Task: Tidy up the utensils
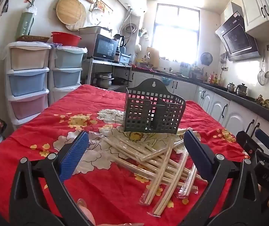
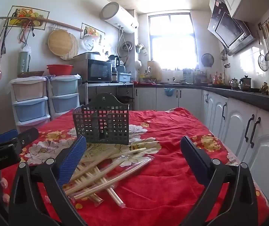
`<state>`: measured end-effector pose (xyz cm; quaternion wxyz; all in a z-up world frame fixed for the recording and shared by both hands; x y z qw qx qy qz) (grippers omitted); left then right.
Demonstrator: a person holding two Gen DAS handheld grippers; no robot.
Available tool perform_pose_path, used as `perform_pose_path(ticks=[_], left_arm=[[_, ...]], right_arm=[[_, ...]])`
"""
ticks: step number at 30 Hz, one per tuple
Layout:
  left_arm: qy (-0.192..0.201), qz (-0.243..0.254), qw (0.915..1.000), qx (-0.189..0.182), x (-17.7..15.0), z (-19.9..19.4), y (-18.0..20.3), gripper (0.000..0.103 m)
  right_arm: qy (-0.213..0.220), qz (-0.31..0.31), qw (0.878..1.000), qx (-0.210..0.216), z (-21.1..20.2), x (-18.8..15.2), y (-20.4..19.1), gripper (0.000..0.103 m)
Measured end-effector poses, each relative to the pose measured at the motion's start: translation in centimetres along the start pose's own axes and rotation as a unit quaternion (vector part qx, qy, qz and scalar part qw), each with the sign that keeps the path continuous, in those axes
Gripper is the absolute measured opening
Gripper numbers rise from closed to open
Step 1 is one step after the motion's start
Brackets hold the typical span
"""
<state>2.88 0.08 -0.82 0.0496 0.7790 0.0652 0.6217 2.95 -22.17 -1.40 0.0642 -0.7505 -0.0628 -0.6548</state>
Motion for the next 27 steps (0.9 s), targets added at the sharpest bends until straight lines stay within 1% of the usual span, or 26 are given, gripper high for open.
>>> perform_pose_path(ticks=[27], left_arm=[[0.000,0.002,1.0000,-0.008,0.13,-0.08,0.35,0.093]], right_arm=[[0.005,0.000,1.000,-0.008,-0.31,0.27,0.25,0.097]])
Point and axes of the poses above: each gripper's, at about its wrist camera, not at the fingertips, and z roughly the way its jaws point, y to its right, x to its top, the point moved 3 cm from there along z, roughly the way its jaws point, and after that the axes turned 3 degrees about y, right-handed, at the moved point
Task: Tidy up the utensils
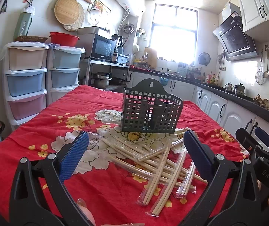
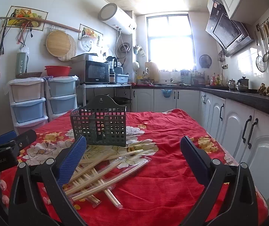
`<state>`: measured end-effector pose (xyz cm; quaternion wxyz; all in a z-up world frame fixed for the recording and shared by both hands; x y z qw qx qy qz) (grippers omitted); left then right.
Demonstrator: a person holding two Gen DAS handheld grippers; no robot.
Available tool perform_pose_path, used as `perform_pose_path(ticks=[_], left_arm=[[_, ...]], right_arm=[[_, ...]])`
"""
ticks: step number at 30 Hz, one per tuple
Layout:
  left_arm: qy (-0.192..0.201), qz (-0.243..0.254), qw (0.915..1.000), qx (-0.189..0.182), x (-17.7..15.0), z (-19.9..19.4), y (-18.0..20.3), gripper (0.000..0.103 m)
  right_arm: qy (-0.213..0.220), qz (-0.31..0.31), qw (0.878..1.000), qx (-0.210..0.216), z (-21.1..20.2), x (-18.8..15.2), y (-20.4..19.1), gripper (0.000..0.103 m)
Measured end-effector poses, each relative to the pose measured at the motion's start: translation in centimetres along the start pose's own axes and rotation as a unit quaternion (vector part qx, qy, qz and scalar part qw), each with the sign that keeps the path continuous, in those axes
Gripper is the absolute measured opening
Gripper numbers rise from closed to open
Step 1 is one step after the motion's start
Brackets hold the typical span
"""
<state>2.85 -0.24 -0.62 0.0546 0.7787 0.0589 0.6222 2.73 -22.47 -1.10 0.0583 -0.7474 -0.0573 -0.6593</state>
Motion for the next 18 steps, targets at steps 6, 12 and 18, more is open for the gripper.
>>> perform_pose_path(ticks=[6,12,18], left_arm=[[0.000,0.000,1.0000,0.000,-0.09,0.05,0.03,0.093],[0.001,0.000,1.0000,0.000,-0.08,0.04,0.05,0.093],[0.001,0.001,1.0000,0.000,-0.06,0.02,0.06,0.093]], right_arm=[[-0.001,0.002,1.000,-0.001,0.03,-0.02,0.05,0.097],[0.000,0.003,1.000,-0.003,0.07,0.00,0.11,0.097],[0.001,0.003,1.000,-0.004,0.06,0.00,0.12,0.097]])
Point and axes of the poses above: each gripper's, at about its wrist camera, not at the fingertips, and z roughly the way its jaws point, y to its right, x to its top, the point moved 3 cm from there along z, roughly the way its jaws point, and after that the axes turned 3 degrees about y, right-handed, at the moved point
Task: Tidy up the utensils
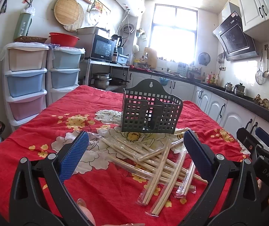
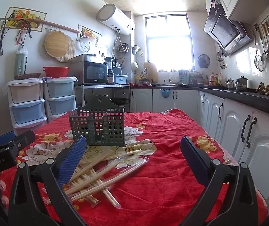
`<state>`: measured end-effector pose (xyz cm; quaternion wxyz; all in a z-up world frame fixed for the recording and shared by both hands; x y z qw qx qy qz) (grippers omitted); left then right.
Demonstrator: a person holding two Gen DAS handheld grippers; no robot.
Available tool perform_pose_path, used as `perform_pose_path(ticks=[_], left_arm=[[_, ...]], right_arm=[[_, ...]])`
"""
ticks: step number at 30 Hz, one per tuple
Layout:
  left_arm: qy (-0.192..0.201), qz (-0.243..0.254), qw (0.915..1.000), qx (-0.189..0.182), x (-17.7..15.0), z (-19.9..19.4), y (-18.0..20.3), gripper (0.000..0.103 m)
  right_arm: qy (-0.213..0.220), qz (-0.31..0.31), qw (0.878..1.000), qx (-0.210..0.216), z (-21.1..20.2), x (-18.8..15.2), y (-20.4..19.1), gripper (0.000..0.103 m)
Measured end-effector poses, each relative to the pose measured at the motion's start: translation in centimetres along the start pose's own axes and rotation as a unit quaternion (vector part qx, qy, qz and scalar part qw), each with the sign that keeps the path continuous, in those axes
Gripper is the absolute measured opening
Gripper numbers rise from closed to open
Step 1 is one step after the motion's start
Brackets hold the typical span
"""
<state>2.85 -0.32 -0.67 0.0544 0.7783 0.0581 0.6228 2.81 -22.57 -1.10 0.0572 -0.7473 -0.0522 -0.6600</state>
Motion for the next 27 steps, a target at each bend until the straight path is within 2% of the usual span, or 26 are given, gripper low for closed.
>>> perform_pose_path(ticks=[20,27], left_arm=[[-0.008,-0.009,0.9999,0.006,-0.1,0.0,-0.6,0.093],[-0.020,-0.030,0.9991,0.023,-0.2,0.6,-2.2,0.093]], right_arm=[[-0.003,0.003,1.000,0.002,-0.2,-0.2,0.1,0.097],[-0.019,-0.008,0.999,0.028,0.3,-0.4,-0.8,0.097]])
Point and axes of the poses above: each gripper's, at about its wrist camera, not at the fingertips, and z roughly the way its jaws point, y to its right, x to its top, the point moved 3 cm from there along z, roughly the way its jaws point, and after that the axes turned 3 degrees about y, right-handed, at the moved point
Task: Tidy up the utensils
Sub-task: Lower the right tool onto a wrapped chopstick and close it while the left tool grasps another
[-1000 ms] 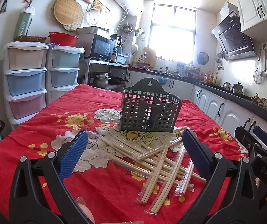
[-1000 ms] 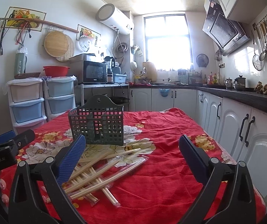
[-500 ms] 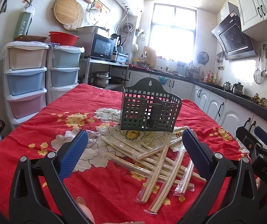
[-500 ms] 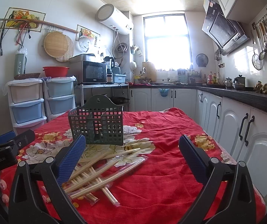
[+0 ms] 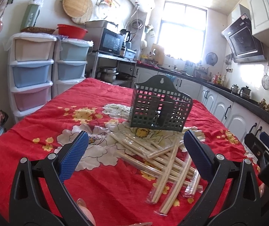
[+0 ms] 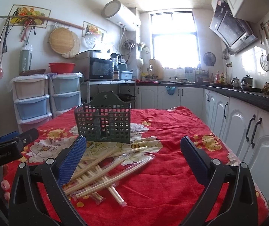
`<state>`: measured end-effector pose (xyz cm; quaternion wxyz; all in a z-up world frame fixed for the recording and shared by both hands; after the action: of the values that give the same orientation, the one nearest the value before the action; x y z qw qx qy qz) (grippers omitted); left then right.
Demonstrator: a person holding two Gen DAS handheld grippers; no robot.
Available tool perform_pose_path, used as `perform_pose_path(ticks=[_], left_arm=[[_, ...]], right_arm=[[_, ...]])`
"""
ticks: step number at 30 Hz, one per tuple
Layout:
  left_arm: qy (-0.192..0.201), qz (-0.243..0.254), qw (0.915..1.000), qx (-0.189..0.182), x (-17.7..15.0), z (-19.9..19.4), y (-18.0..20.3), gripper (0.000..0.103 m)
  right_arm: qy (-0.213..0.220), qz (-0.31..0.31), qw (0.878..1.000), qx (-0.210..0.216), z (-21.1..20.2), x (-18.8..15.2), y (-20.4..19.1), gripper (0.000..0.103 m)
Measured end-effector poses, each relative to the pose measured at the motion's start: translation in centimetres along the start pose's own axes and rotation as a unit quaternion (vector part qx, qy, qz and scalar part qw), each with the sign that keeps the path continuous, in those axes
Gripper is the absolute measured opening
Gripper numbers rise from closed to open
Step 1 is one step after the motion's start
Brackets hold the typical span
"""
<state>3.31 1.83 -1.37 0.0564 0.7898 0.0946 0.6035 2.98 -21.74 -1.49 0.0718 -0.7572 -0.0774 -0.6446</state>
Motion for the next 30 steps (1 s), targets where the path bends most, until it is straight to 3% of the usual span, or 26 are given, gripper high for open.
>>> perform_pose_path(ticks=[15,20,24,30], left_arm=[[-0.059,-0.045,0.9969,0.027,-0.2,1.8,-3.7,0.093],[-0.100,-0.062,0.9930,0.013,-0.3,3.1,-4.5,0.093],[-0.119,-0.050,0.9914,0.024,0.0,3.9,-4.5,0.093],[-0.154,-0.062,0.9861,0.010,0.5,5.6,-4.8,0.093]], right_arm=[[-0.068,-0.045,0.993,0.082,2.6,0.2,-3.6,0.097],[-0.091,-0.049,0.990,0.099,3.7,0.5,-4.1,0.097],[-0.114,-0.045,0.987,0.101,4.9,0.7,-4.0,0.097],[-0.168,-0.036,0.980,0.104,7.6,0.7,-3.6,0.097]])
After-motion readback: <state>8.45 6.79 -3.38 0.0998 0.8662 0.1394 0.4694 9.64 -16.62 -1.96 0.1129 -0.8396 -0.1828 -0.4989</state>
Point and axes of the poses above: each gripper's, at about its wrist camera, not at the fingertips, and z roughly the way its jaws point, y to its right, x to its top, the point moved 3 cm from there along z, roughly the way its jaws point, and after that the axes turned 3 degrees about y, right-handed, at the moved point
